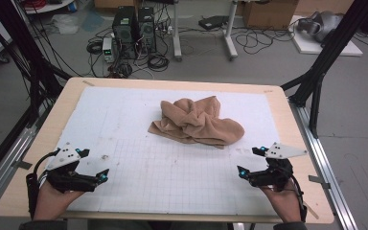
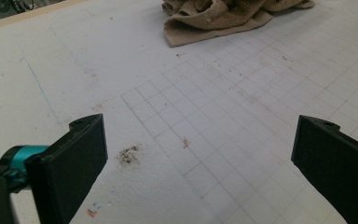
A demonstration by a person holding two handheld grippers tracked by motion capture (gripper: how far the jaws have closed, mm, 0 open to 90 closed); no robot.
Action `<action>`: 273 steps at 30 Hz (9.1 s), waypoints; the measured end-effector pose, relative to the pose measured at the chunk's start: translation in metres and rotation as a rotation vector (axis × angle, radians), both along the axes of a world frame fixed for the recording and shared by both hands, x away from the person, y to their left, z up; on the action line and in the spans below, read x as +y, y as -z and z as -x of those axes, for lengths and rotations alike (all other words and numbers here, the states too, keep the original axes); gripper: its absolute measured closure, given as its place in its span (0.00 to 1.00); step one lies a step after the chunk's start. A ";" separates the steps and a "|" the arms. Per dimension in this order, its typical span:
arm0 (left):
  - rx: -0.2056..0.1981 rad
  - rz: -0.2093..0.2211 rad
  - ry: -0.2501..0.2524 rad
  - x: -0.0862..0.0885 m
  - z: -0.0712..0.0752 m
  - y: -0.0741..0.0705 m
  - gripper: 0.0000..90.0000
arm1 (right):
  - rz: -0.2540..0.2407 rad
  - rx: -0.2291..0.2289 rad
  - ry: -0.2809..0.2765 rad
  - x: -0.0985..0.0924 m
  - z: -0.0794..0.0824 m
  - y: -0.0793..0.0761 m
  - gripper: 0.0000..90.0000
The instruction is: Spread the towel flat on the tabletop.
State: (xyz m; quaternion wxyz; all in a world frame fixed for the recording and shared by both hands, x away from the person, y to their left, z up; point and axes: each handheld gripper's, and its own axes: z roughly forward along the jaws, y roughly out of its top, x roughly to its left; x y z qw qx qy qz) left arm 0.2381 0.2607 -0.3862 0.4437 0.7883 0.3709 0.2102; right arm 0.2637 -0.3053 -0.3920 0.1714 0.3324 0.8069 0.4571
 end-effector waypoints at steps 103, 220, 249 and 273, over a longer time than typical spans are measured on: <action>-0.022 0.054 0.086 -0.027 -0.014 0.000 0.08 | 0.061 -0.012 -0.363 0.155 -0.074 -0.066 0.92; 0.076 -0.062 0.201 -0.050 -0.021 0.019 0.94 | 0.169 0.143 -0.475 0.157 -0.056 0.012 0.99; 0.063 -0.014 0.185 -0.080 -0.087 -0.004 0.42 | 0.122 0.088 -0.411 0.147 -0.092 -0.031 0.51; 0.028 0.006 0.156 -0.062 -0.084 -0.041 0.98 | 0.091 0.051 -0.413 0.137 -0.096 -0.062 0.92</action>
